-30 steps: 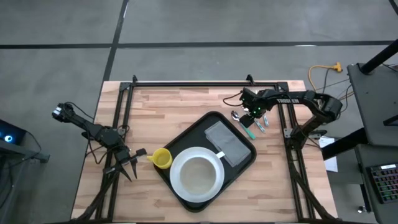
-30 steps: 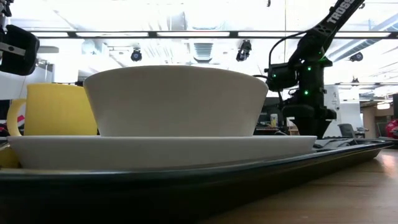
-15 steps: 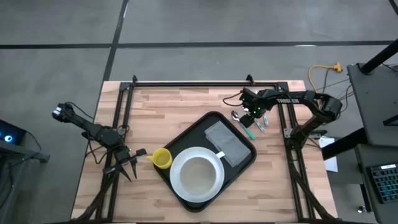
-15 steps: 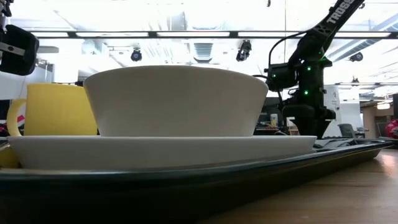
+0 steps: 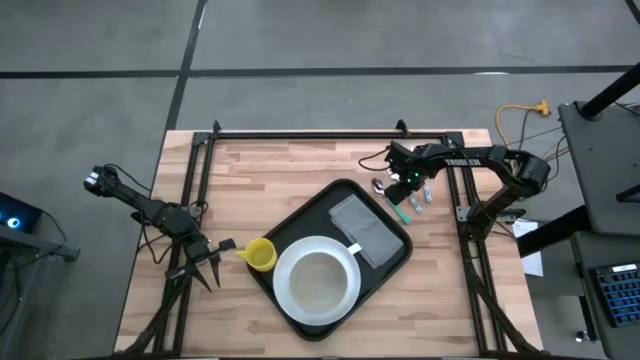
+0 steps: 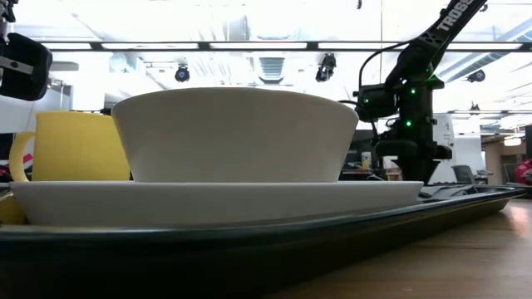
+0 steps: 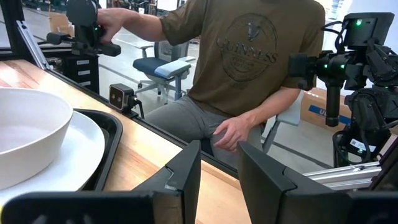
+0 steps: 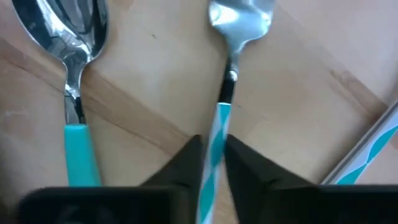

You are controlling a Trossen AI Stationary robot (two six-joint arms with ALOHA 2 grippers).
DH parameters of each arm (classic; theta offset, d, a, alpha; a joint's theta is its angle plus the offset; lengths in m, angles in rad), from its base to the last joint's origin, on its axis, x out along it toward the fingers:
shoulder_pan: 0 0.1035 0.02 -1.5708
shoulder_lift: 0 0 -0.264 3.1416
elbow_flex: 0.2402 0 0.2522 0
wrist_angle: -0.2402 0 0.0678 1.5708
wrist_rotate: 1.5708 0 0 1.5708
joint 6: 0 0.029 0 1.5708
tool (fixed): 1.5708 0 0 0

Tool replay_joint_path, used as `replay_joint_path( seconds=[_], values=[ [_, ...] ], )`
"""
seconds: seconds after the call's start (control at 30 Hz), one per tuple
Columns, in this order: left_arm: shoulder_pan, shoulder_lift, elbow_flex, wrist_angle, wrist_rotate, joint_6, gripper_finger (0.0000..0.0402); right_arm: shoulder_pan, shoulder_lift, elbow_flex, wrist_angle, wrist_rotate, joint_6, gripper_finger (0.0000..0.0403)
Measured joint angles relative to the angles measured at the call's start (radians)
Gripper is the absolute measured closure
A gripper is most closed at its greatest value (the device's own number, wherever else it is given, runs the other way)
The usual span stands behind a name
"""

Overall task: Set up tray
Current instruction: Put the blue fork on the gray napkin

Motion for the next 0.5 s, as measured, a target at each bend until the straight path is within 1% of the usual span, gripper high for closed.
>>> replay_joint_path(
  seconds=[0.03,0.07,0.27,0.37,0.5],
  values=[
    [0.000,0.000,0.000,0.000,0.000,0.000,0.0313,0.000,0.000,0.000,-0.001,0.001,-0.001,0.0367],
    [0.000,0.000,0.000,0.000,0.000,0.000,0.0313,0.000,0.000,0.000,-0.001,0.002,-0.005,0.0378],
    [0.000,0.000,0.000,0.000,0.000,0.000,0.0313,0.000,0.003,0.017,-0.027,0.000,0.008,0.0387],
    [0.000,0.000,0.000,0.000,-0.001,0.000,0.0313,0.000,0.001,0.047,-0.117,0.001,0.020,0.0388],
    [0.000,0.000,0.000,0.000,-0.001,0.000,0.0313,0.002,-0.013,0.100,-0.178,0.000,0.024,0.0389]
  ],
)
